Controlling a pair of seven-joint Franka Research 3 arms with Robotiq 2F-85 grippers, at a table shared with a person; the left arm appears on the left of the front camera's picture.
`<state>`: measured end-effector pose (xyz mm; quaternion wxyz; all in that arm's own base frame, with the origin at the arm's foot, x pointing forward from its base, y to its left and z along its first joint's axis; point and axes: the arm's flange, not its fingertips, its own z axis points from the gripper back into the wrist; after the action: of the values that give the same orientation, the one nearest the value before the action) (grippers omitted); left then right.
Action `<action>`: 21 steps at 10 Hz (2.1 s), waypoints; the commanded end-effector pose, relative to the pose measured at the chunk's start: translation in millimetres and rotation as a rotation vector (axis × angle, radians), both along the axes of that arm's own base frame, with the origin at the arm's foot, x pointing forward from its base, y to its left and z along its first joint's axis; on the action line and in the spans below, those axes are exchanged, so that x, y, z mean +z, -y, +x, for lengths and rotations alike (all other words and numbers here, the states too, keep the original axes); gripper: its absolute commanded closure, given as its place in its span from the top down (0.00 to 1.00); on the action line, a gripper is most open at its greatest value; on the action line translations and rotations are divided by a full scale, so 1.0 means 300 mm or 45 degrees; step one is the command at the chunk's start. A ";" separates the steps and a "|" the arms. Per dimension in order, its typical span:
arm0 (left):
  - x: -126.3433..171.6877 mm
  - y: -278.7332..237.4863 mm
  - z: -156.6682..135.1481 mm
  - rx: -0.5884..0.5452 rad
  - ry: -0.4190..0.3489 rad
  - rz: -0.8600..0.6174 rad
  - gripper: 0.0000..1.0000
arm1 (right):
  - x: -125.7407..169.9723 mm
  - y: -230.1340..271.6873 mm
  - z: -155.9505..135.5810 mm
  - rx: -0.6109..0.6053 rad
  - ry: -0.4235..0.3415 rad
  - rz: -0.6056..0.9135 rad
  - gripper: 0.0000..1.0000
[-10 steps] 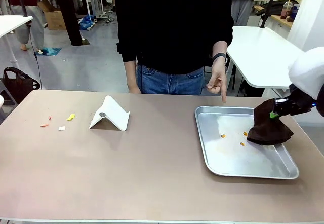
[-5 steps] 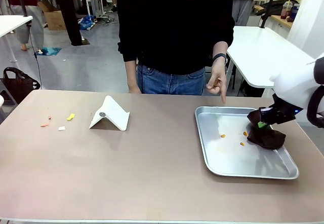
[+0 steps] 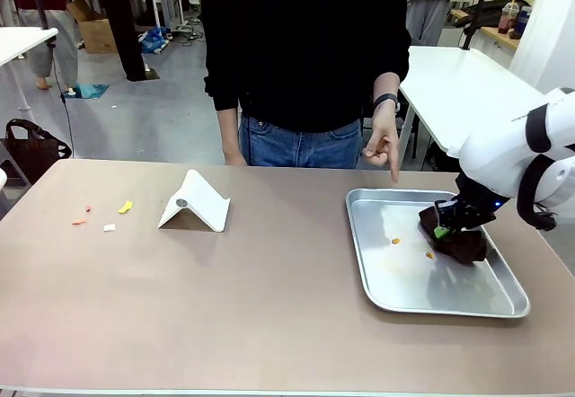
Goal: Clean the surface of the table.
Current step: If a person points to the right, clean the right side of the table with your right hand, and if they point to the left, clean the left side with your left hand.
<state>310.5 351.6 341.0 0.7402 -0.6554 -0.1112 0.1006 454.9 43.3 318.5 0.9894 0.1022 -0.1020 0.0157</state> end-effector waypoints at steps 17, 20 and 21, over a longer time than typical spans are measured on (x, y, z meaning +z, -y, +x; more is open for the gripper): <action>0.009 0.003 -0.011 -0.003 0.006 0.004 0.00 | -0.020 -0.073 -0.082 -0.042 -0.021 0.120 0.10; 0.009 0.003 -0.011 -0.003 0.006 0.004 0.00 | 0.006 0.069 -0.103 -0.209 0.018 0.153 0.10; 0.009 0.003 -0.011 -0.003 0.006 0.004 0.00 | 0.009 0.104 -0.108 -0.248 0.026 0.176 0.10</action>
<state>310.5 352.1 341.2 0.7405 -0.6550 -0.1114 0.1007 430.2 15.5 319.0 0.9779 0.1620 -0.1146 -0.0663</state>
